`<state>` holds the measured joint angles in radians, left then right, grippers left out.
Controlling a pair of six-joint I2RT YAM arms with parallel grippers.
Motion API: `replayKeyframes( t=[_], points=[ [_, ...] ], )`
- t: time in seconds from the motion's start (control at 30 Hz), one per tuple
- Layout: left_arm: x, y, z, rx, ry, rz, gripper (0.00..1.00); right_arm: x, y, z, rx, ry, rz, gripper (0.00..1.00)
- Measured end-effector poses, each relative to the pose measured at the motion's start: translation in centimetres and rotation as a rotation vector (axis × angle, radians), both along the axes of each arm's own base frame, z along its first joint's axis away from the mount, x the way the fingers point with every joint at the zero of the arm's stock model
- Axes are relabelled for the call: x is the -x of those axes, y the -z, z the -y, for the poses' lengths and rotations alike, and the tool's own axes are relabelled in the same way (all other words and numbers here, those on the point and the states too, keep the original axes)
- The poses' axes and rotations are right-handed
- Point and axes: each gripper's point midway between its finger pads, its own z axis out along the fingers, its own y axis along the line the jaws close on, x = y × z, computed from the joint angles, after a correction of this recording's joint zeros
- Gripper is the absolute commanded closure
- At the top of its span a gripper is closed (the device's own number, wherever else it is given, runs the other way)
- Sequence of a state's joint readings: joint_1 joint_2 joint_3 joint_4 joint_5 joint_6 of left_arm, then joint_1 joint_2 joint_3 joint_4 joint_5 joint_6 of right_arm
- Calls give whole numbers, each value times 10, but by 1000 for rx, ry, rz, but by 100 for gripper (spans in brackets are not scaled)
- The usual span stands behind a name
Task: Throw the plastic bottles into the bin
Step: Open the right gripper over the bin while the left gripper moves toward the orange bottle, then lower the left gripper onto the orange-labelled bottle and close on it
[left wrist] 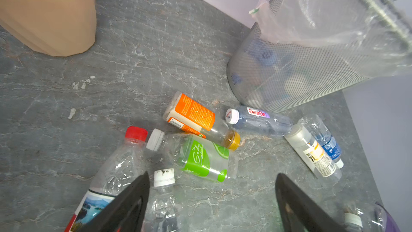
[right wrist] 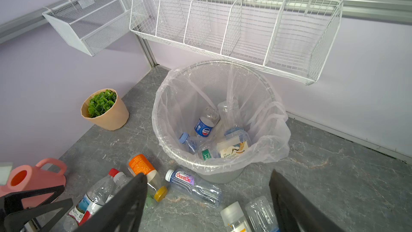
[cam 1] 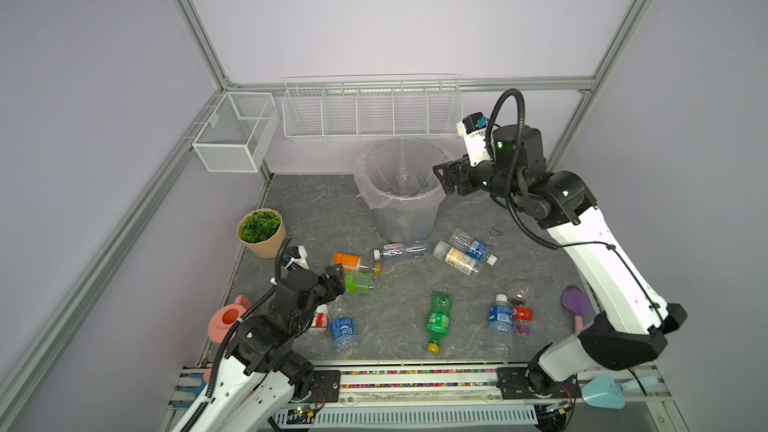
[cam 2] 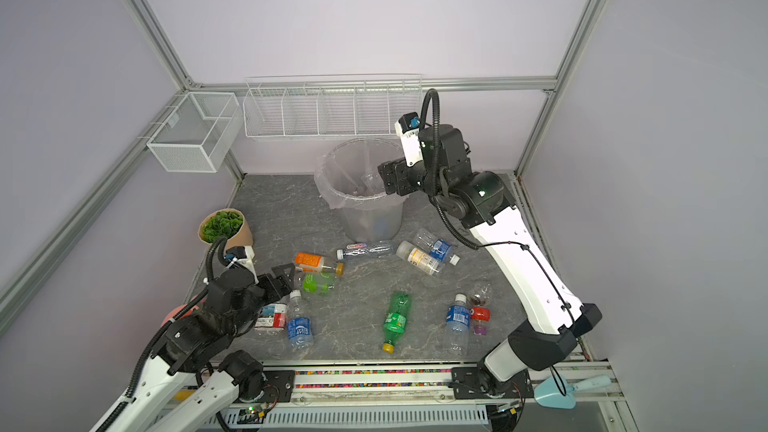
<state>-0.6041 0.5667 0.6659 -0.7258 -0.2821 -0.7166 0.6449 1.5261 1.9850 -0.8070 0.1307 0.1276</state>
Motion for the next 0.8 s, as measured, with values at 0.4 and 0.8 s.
replayKeyframes(
  t=[0.4,0.8],
  points=[
    [-38,26,-6,47,-102,-160,12,23,13,17,-14,5,-5,12],
    [-73,44,3,141,-174,-317,12,34,34,29,-12,29,-38,12]
  ],
)
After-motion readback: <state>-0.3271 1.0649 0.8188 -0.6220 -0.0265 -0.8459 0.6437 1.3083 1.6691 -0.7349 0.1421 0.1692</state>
